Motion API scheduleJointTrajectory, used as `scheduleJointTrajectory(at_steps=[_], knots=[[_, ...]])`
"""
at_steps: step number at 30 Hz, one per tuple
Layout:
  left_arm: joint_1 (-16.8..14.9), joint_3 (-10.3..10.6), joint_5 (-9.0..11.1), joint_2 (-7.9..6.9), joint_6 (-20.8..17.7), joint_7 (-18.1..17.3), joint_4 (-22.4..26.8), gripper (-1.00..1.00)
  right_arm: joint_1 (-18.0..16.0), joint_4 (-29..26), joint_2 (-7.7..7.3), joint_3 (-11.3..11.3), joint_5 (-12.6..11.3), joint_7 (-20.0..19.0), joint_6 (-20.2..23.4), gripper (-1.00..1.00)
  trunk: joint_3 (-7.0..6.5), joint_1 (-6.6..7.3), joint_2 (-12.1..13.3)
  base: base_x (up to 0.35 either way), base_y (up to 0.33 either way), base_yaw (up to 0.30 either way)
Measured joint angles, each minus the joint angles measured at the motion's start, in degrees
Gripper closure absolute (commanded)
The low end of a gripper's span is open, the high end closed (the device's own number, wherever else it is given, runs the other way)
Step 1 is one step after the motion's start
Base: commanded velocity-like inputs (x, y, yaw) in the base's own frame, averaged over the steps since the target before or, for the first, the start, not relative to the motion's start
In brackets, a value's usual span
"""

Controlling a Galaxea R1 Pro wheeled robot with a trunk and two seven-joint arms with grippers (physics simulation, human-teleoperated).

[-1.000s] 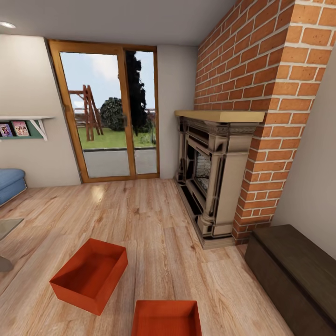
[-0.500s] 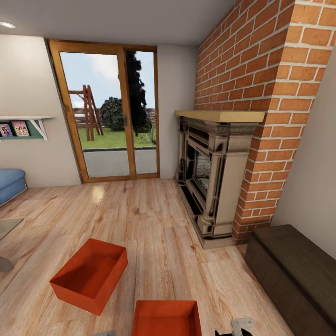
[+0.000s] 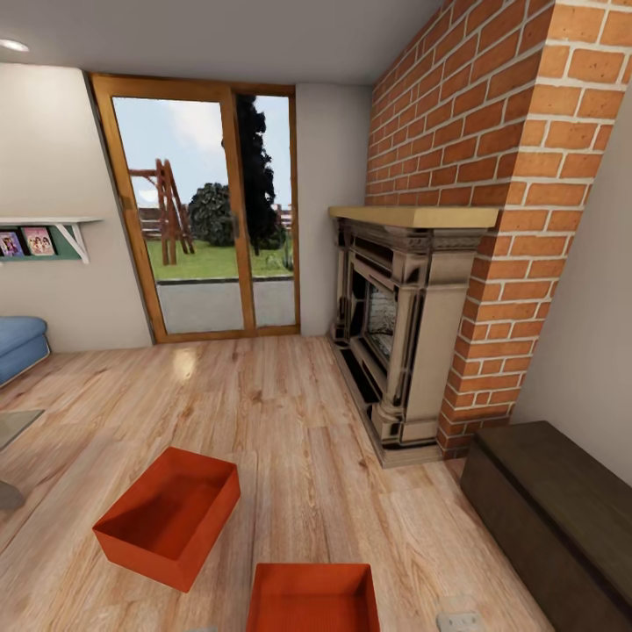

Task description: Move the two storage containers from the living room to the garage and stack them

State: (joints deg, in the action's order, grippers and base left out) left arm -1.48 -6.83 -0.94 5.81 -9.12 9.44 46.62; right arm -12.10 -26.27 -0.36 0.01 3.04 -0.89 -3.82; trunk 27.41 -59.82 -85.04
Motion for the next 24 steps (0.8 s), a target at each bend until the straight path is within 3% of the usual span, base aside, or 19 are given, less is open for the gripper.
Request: scheduleJointTrajectory(at_steps=[12, 24], knots=[[0.0, 0.08, 0.08, 0.09, -0.04, 0.53, 0.66, -1.0, 0.0, 1.07, -0.24, 0.0, -0.02, 0.14, 0.03, -1.0, 2.17, -2.64, -4.81, 0.0, 0.0, 0.0], [0.0, 0.08, -0.08, -0.15, -0.15, 0.64, 0.81, -1.0, 0.0, 1.1, -0.24, 0.0, -0.02, 0.09, 0.05, -1.0, 5.26, -5.27, -9.63, 0.0, 0.0, 0.0]])
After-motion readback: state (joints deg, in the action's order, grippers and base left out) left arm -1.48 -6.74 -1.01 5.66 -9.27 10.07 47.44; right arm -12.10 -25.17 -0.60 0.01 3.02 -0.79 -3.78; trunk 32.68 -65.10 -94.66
